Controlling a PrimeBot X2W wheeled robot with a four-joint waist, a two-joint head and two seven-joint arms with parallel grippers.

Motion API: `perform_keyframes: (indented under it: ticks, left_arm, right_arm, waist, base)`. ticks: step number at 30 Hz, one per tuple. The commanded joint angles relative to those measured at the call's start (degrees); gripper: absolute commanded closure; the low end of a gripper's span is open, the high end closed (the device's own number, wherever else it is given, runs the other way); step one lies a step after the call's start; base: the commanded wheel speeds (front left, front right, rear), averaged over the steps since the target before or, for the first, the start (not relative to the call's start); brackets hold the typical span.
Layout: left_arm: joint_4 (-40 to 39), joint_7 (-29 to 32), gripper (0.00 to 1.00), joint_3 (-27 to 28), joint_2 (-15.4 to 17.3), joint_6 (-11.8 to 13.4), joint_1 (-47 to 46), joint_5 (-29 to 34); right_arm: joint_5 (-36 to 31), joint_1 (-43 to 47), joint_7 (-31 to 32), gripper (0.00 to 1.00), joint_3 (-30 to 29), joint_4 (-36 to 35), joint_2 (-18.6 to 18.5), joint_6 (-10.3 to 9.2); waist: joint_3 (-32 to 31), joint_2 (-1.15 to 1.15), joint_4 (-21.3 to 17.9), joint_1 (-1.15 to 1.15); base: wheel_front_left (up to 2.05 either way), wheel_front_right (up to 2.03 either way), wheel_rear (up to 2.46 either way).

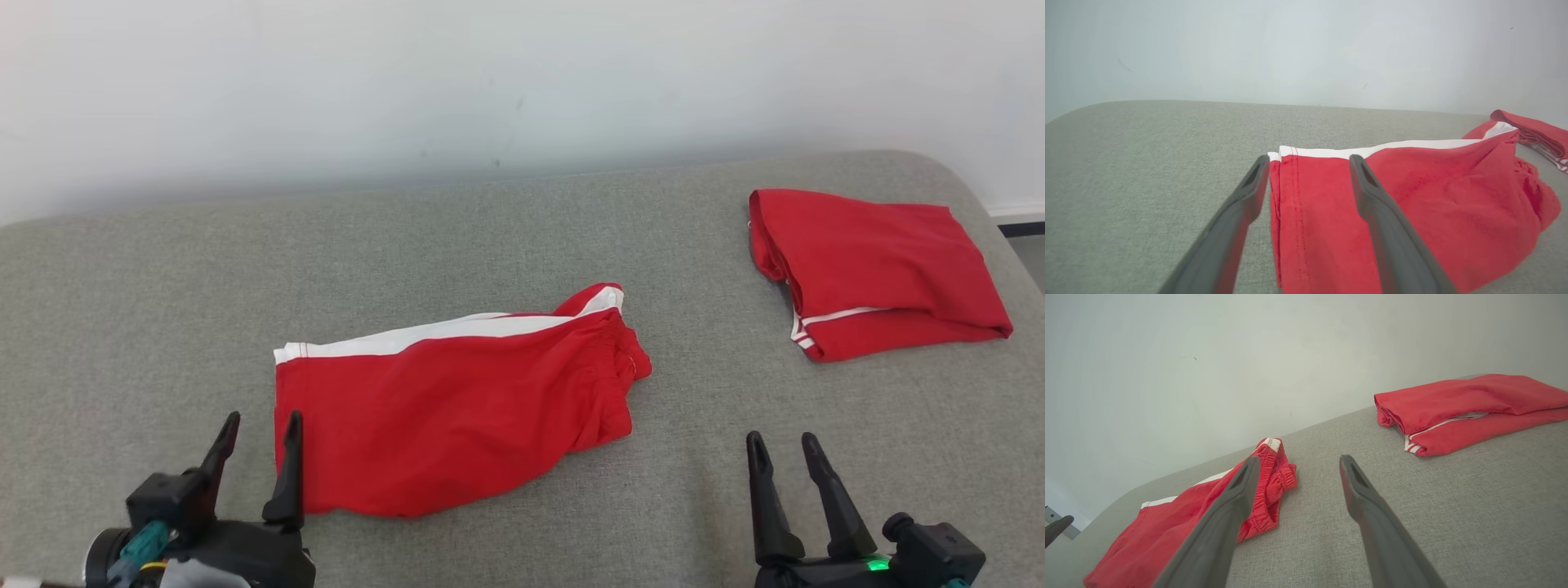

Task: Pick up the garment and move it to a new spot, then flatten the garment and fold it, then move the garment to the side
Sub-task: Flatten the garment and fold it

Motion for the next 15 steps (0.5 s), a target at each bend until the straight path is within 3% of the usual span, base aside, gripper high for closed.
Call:
perform_keyframes:
  ticks: [1,15]
  left_arm:
    - [-3.4,-0.2,0.00,2.6,-0.8,0.3,2.8,2.8]
    - [-18.7,-0.2,0.00,12.6,-7.1,-0.3,13.6,15.6]
  right_arm:
    - [-0.2,-0.5,0.0,0.00,-0.6,0.1,0.0,-0.15]
    - [-0.5,-0.3,0.0,0.00,-3.7,0.6,0.0,-0.15]
  waist:
    - [-0.2,0.00,0.3,0.01]
    - [-1.9,0.00,1.9,0.01]
  base:
    - [0.00,0.00,0.00]
    - [0.00,0.00,0.00]
